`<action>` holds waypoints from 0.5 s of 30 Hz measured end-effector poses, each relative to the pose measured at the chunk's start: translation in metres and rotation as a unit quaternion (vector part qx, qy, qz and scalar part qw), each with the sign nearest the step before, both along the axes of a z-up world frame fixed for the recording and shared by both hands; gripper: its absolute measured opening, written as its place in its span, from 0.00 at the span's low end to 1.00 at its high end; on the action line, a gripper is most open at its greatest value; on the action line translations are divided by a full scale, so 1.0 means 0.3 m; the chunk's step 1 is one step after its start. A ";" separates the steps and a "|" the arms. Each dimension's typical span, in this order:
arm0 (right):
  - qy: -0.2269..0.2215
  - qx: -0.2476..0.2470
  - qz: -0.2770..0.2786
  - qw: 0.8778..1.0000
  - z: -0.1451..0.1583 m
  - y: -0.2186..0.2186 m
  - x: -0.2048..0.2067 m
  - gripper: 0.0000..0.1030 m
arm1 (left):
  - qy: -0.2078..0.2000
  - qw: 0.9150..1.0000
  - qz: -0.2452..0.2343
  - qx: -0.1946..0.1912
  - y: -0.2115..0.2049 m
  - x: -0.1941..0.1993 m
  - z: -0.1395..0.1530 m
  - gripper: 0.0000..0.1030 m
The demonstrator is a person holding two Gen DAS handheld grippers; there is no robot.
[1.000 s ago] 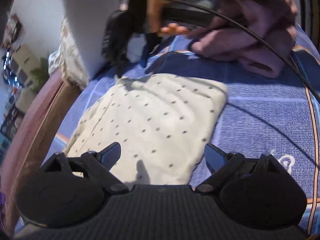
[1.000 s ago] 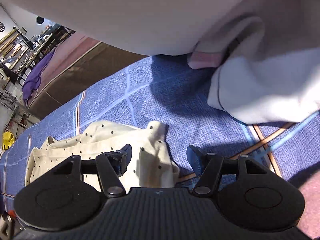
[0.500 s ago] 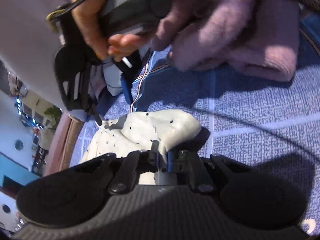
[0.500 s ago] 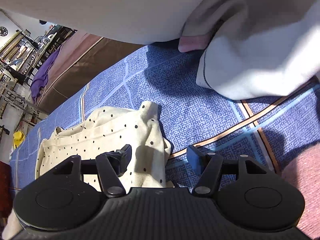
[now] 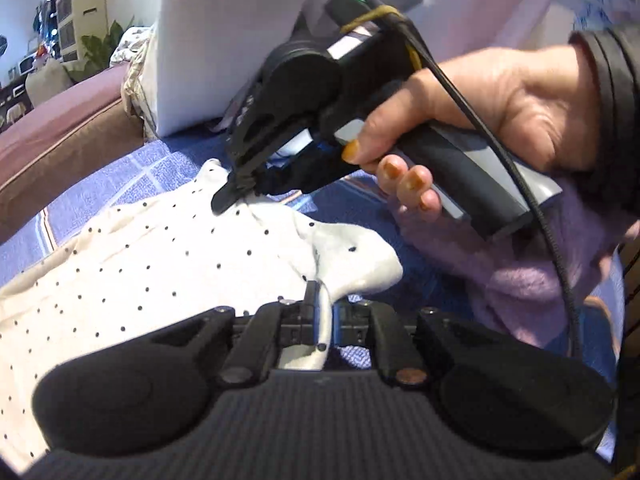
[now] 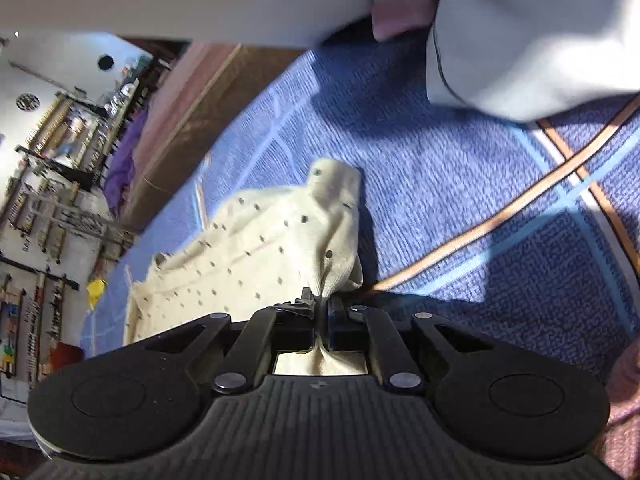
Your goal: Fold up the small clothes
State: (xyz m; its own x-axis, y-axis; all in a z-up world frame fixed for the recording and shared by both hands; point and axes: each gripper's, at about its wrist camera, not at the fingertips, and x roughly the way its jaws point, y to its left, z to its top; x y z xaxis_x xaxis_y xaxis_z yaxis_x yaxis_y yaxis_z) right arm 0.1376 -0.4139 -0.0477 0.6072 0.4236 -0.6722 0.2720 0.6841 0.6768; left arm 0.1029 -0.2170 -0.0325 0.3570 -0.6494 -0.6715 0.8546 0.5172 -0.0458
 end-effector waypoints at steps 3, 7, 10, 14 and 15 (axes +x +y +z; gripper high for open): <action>-0.026 0.043 -0.016 0.999 0.072 -0.002 -0.017 0.10 | 0.014 0.998 0.039 -0.054 0.129 0.050 0.080 0.05; -0.058 0.091 0.010 0.994 0.165 0.126 0.029 0.10 | 0.010 0.986 0.135 -0.095 0.423 0.132 0.164 0.05; -0.067 0.119 0.040 0.990 0.186 0.295 0.119 0.10 | 0.015 0.972 0.213 -0.097 0.660 0.173 0.168 0.05; -0.071 0.124 0.107 0.984 0.161 0.614 0.260 0.10 | 0.049 0.943 0.317 -0.093 0.963 0.168 0.114 0.05; -0.066 0.122 0.126 0.982 0.144 0.702 0.299 0.10 | 0.060 0.935 0.337 -0.093 1.015 0.170 0.093 0.05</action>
State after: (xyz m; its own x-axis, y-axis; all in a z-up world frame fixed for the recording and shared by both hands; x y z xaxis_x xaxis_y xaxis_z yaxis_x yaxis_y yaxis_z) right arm 0.2273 -0.2032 -0.0046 0.5365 0.7110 -0.4546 0.0138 0.5313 0.8471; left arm 0.1538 0.0874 -0.0045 0.6569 -0.4124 -0.6312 0.3196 0.9105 -0.2624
